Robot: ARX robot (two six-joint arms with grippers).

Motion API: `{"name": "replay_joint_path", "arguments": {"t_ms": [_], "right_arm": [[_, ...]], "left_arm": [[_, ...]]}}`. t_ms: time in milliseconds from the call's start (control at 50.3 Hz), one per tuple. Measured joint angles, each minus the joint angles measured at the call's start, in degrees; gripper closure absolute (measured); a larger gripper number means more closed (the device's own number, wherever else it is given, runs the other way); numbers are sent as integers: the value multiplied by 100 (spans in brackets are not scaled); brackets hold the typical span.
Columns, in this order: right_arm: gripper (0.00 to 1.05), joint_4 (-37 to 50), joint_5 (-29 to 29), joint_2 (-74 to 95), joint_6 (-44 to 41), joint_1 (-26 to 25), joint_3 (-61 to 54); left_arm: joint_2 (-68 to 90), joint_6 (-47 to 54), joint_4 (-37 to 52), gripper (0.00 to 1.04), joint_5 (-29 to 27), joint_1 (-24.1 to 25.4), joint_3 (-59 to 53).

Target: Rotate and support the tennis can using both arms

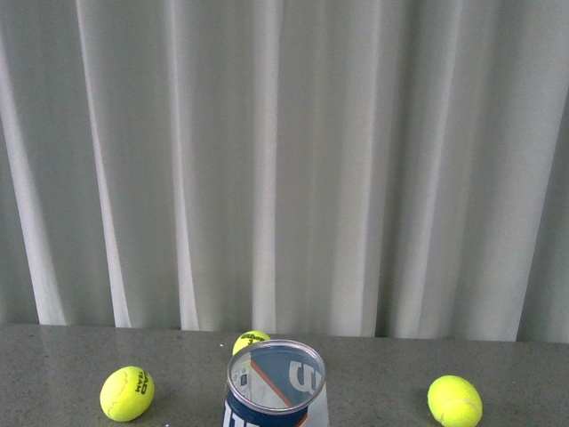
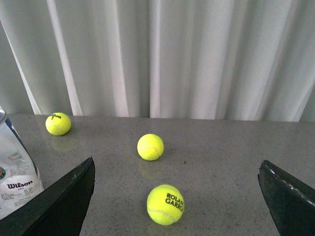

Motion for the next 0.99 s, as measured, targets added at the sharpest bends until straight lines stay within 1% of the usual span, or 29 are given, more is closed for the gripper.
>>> {"name": "replay_joint_path", "arguments": {"t_ms": [80, 159, 259, 298, 378, 696, 995], "right_arm": [[7, 0, 0, 0, 0, 0, 0], [7, 0, -2, 0, 0, 0, 0], [7, 0, -2, 0, 0, 0, 0], [7, 0, -2, 0, 0, 0, 0], [7, 0, -2, 0, 0, 0, 0], [7, 0, -2, 0, -2, 0, 0], [7, 0, -2, 0, 0, 0, 0]], "left_arm": [[-236, 2, -164, 101, 439, 350, -70], [-538, 2, -374, 101, 483, 509, -157], [-793, 2, -560, 101, 490, 540, -221], [-822, -2, -437, 101, 487, 540, -315], [-944, 9, -466, 101, 498, 542, -315], [-1873, 9, -1364, 101, 511, 542, -315], [-2448, 9, -1923, 101, 511, 542, -315]]}}
